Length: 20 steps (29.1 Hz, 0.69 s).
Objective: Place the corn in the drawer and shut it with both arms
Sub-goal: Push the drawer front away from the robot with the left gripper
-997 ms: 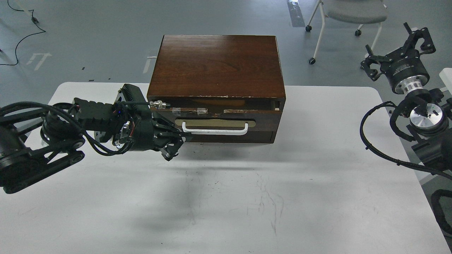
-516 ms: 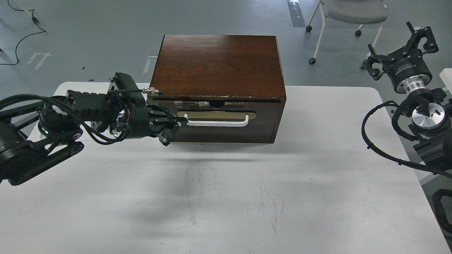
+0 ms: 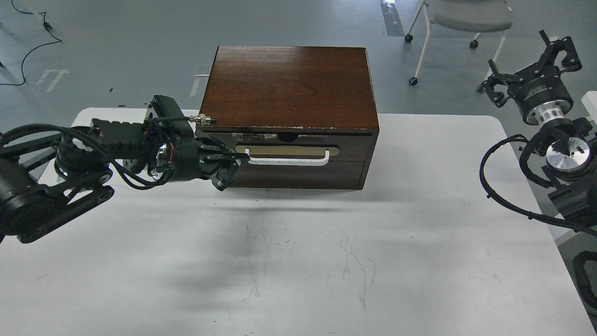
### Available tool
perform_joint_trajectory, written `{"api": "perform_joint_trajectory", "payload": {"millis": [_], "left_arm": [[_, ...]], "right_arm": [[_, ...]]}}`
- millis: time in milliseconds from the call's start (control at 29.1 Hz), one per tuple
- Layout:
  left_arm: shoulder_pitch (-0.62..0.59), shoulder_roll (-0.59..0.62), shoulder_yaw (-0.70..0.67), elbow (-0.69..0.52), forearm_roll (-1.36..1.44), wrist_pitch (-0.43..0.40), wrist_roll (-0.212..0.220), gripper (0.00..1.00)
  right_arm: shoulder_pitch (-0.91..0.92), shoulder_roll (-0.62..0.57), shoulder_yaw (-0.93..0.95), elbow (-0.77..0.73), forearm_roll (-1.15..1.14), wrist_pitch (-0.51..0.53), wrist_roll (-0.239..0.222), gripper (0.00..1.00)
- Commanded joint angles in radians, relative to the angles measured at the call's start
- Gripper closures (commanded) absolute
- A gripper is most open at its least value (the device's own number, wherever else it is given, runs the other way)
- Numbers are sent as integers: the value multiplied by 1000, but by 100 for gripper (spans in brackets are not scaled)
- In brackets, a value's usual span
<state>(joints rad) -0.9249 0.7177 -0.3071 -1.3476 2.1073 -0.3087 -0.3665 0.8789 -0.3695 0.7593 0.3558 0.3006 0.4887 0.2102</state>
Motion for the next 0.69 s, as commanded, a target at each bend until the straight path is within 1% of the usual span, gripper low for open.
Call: {"api": "perform_joint_trajectory", "payload": {"millis": [0, 275, 310, 378, 413, 447, 481, 516, 619, 653], "left_arm": [[-2, 0, -1, 19, 0, 11, -2, 100], [-9, 3, 0, 4, -47, 13, -3, 100], [-9, 6, -1, -7, -67, 13, -9, 100], [-11, 12, -1, -33, -110, 13, -34, 100], [-12, 17, -4, -45, -148, 11, -60, 100], [-12, 17, -4, -45, -148, 11, -60, 100], [-15, 22, -16, -50, -203, 8, -98, 100], [-15, 28, -32, -50, -264, -1, -122, 100], [-17, 54, -59, -50, -421, -9, -122, 100], [-17, 71, -75, -50, -519, -12, -122, 100]], "right_arm": [[0, 1, 0, 0, 0, 0, 0, 0], [0, 0, 0, 0, 0, 0, 0, 0], [0, 0, 0, 0, 0, 0, 0, 0], [2, 0, 0, 0, 0, 0, 0, 0], [2, 0, 0, 0, 0, 0, 0, 0], [2, 0, 0, 0, 0, 0, 0, 0], [2, 0, 0, 2, 0, 0, 0, 0], [2, 0, 0, 2, 0, 0, 0, 0], [2, -2, 0, 2, 0, 0, 0, 0], [2, -9, 0, 5, 0, 0, 0, 0]]}}
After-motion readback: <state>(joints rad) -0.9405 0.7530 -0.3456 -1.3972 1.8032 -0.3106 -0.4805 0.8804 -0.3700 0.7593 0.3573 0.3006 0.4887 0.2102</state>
